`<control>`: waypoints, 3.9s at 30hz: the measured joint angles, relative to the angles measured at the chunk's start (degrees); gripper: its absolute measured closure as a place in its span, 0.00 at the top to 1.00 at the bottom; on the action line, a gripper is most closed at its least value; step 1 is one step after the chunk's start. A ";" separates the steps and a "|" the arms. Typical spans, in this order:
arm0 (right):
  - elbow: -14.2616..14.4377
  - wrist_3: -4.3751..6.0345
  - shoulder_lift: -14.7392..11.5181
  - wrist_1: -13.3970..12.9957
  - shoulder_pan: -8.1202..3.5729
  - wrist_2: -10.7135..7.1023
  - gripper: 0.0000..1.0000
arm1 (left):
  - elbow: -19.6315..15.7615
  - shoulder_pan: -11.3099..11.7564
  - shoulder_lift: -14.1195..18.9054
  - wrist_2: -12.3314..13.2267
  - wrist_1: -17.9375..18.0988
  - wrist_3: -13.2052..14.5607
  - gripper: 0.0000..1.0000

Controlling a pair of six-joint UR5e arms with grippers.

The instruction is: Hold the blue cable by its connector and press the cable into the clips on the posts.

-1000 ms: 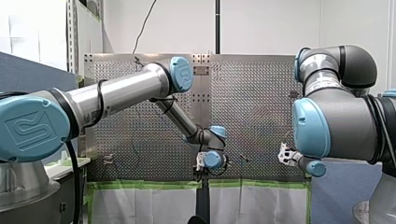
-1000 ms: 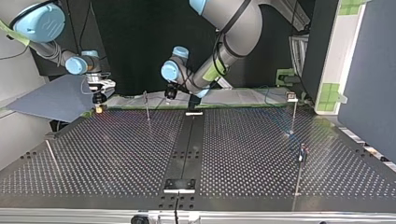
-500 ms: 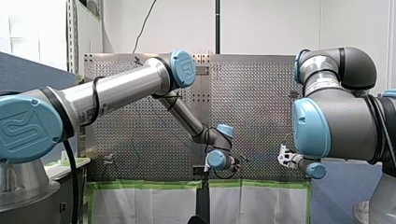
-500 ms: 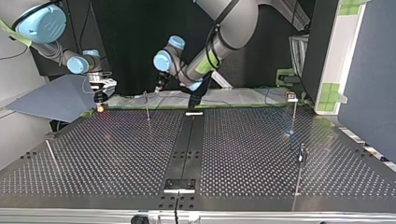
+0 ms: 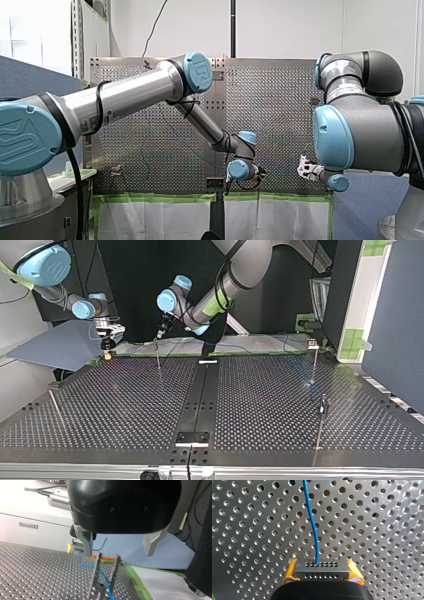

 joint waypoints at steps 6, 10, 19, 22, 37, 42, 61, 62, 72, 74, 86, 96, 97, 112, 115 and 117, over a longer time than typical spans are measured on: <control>-0.02 0.03 0.01 0.05 -0.06 -0.01 0.00 | 0.47 -0.70 0.00 -0.45 0.08 -0.26 1.00; -0.03 0.07 0.01 0.02 -0.08 -0.01 0.00 | 0.51 -0.89 0.00 -0.51 0.11 -0.27 1.00; -0.01 0.25 0.02 -0.05 -0.08 0.01 0.00 | 0.52 -1.00 -0.01 -1.09 0.10 -0.27 1.00; -0.02 0.29 0.02 -0.04 -0.08 0.04 0.00 | 0.52 -1.00 -0.01 -1.44 0.07 -0.39 1.00; -0.03 0.27 0.06 0.35 0.03 0.07 0.00 | 0.51 -1.36 0.00 -1.75 0.12 -1.34 1.00; -0.02 0.25 0.06 0.29 0.08 0.07 0.00 | 0.51 -1.38 0.00 -1.70 0.02 -1.92 1.00; 0.01 0.21 0.08 0.41 0.10 0.07 0.00 | 0.50 -1.67 0.07 -4.96 -2.30 -2.73 1.00; 0.00 0.21 0.08 0.42 0.10 0.08 0.00 | 0.45 -1.75 0.17 -4.95 -2.38 -2.73 1.00; -0.04 0.20 0.09 0.41 0.20 0.08 0.00 | -3.34 -2.23 4.12 -4.79 0.80 -4.56 1.00; -0.03 0.22 0.09 0.39 0.25 0.08 0.00 | -4.16 -2.23 4.91 -5.10 1.62 -4.69 1.00; -0.04 0.25 0.09 0.37 0.35 0.07 0.00 | -10.17 -1.35 10.94 -5.97 7.30 -5.67 1.00; -0.05 0.20 0.07 0.42 0.39 0.08 0.00 | -15.31 -0.05 16.07 -10.23 4.45 -7.78 1.00; -0.05 0.19 0.07 0.43 0.43 0.08 0.00 | -15.73 0.04 16.50 -10.66 4.05 -7.56 1.00; -0.06 0.09 0.06 0.68 0.53 0.00 0.00 | -23.21 0.81 23.98 -14.37 -3.41 -7.10 1.00; -0.06 0.09 0.06 0.70 0.53 0.22 0.00 | -24.84 1.05 25.62 -14.33 -5.03 -7.02 1.00; -0.06 0.09 0.07 0.70 0.53 0.50 0.00 | -25.88 1.18 26.64 -14.24 -5.70 -7.13 1.00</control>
